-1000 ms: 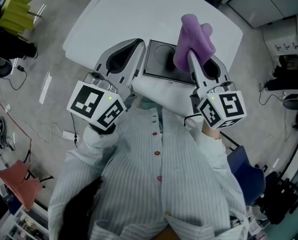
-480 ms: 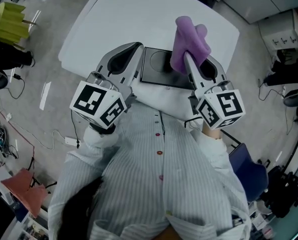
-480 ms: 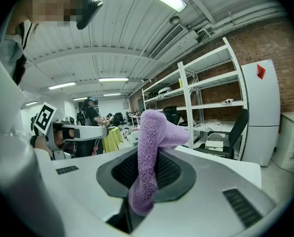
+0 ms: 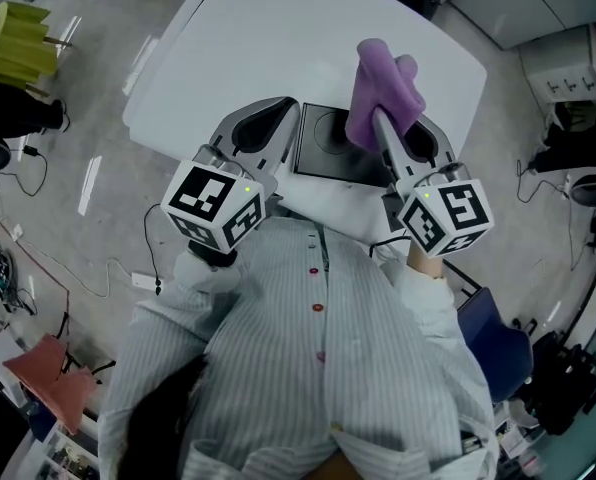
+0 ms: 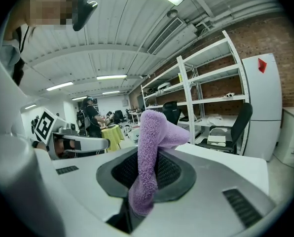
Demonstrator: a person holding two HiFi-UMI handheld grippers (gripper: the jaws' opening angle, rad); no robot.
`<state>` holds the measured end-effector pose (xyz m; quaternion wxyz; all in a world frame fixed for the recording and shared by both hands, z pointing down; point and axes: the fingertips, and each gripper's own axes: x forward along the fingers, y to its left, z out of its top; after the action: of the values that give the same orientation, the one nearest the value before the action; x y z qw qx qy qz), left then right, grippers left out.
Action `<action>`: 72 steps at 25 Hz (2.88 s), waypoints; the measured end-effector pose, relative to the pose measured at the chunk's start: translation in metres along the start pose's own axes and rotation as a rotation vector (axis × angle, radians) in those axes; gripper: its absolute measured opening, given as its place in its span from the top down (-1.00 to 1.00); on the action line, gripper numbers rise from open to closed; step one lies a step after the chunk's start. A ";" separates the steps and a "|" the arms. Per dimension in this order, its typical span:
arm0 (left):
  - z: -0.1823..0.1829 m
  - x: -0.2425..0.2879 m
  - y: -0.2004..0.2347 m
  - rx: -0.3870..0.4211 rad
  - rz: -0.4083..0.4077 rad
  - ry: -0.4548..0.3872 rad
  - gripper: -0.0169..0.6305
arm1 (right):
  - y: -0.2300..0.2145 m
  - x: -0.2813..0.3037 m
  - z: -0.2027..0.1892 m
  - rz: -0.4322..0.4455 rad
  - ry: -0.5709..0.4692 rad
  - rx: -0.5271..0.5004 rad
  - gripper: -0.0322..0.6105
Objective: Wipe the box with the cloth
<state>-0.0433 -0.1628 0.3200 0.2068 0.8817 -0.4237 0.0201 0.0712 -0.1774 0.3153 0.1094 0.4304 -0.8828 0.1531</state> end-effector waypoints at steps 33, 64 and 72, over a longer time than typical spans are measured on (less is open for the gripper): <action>-0.163 0.020 0.028 -0.103 0.023 0.389 0.91 | 0.028 0.119 -0.149 0.099 0.523 -0.165 0.71; -0.171 0.019 0.025 -0.022 -0.024 0.445 0.91 | -0.063 0.047 -0.163 -0.162 0.609 -0.212 0.71; -0.169 0.020 0.025 -0.009 -0.053 0.453 0.91 | -0.107 0.007 -0.168 -0.313 0.665 -0.194 0.71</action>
<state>-0.0256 -0.1270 0.4876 0.3011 0.8644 -0.3434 0.2105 0.1615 -0.1836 0.4925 0.4523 0.4743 -0.7331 0.1818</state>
